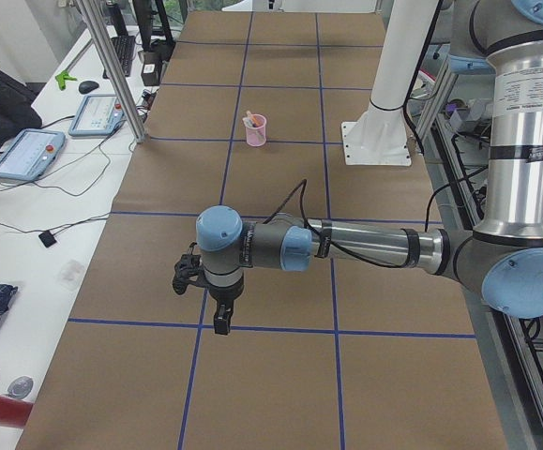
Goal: Collect pens into pen holder
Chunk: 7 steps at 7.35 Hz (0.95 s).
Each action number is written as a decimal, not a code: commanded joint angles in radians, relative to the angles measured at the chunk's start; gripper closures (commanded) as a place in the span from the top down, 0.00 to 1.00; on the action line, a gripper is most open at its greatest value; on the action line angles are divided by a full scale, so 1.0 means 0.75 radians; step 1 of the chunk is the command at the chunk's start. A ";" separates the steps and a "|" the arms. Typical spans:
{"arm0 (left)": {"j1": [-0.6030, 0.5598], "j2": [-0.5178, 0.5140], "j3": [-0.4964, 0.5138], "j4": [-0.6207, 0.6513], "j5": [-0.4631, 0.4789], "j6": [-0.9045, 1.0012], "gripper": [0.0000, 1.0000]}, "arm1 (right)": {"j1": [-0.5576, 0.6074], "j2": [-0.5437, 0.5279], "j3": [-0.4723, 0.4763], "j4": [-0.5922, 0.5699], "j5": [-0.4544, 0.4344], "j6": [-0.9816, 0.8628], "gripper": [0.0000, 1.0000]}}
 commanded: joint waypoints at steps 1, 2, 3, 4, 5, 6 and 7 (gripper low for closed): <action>-0.001 0.000 0.003 -0.012 0.006 0.000 1.00 | -0.011 0.000 0.001 -0.026 -0.084 -0.022 0.99; -0.001 0.000 0.004 -0.012 0.006 -0.002 1.00 | -0.005 0.026 0.005 -0.075 -0.086 -0.022 0.99; -0.001 -0.002 0.012 -0.012 0.006 -0.002 1.00 | 0.029 0.063 0.005 -0.079 -0.114 -0.030 0.99; -0.001 -0.002 0.016 -0.012 0.006 -0.002 1.00 | 0.038 0.066 0.005 -0.079 -0.139 -0.030 0.99; -0.001 -0.002 0.020 -0.012 0.006 -0.002 1.00 | 0.038 0.064 -0.001 -0.079 -0.135 -0.028 0.99; 0.001 -0.004 0.024 -0.012 0.006 -0.010 1.00 | 0.038 0.070 -0.007 -0.079 -0.131 -0.028 0.99; 0.001 -0.006 0.020 -0.014 -0.008 -0.014 1.00 | 0.038 0.070 -0.009 -0.079 -0.125 -0.024 0.99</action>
